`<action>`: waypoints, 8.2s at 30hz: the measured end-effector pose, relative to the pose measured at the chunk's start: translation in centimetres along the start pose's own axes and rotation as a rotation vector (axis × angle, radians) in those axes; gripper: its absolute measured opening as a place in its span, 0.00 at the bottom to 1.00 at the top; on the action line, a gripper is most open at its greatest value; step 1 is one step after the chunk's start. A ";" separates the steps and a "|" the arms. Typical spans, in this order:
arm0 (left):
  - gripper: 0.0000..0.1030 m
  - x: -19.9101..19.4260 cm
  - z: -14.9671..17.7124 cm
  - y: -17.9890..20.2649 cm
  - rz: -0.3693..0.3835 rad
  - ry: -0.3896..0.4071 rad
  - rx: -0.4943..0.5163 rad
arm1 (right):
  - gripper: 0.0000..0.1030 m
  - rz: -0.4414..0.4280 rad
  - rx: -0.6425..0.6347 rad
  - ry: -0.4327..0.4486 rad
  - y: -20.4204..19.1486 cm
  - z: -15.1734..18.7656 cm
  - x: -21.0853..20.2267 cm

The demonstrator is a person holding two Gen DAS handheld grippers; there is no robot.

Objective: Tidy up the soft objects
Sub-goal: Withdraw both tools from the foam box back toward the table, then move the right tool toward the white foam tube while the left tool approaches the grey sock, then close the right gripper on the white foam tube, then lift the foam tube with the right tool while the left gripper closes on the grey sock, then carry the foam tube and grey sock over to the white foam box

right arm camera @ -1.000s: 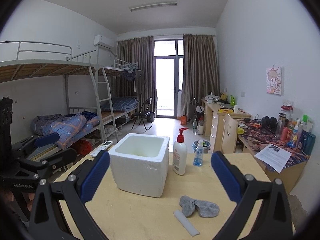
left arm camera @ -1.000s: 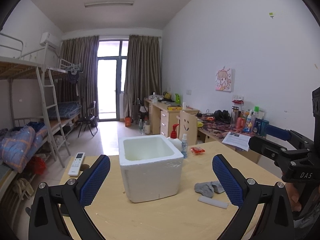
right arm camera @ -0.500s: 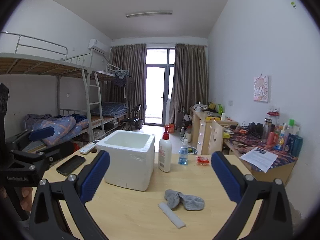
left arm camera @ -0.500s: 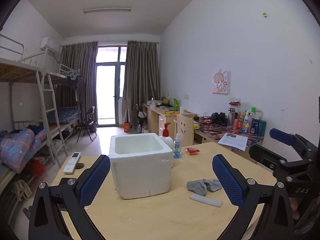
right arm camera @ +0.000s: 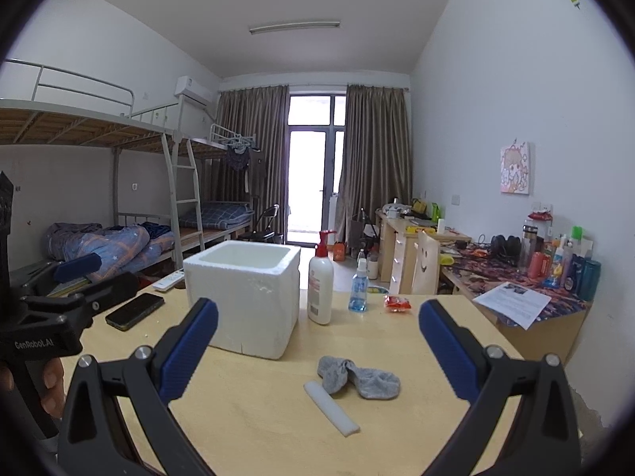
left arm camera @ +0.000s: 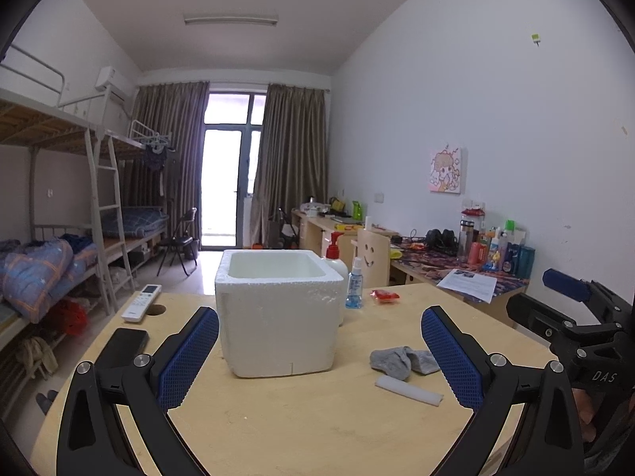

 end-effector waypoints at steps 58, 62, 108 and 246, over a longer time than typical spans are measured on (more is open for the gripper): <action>0.99 12.5 4.6 2.6 0.085 -0.283 -0.021 | 0.86 -0.213 -0.058 -0.440 2.9 8.8 11.7; 0.99 13.4 4.6 2.8 0.089 -0.308 -0.017 | 0.76 -0.238 -0.077 -0.506 2.1 9.7 12.7; 0.99 18.7 4.6 2.7 0.142 -0.456 -0.065 | 0.21 -0.240 -0.188 -0.666 1.2 12.7 15.6; 0.13 6.2 -1.4 5.2 0.046 -0.208 0.133 | 0.16 -0.195 0.021 -0.244 2.5 3.7 2.2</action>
Point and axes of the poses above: each gripper's, at about its wrist camera, not at the fingertips, and x roughly the way its jaws point, y to its right, z to its underside, the point moved 8 cm from there along x, roughly the way its jaws point, and after that the axes turned 13 degrees about -y, right-handed, at the moved point
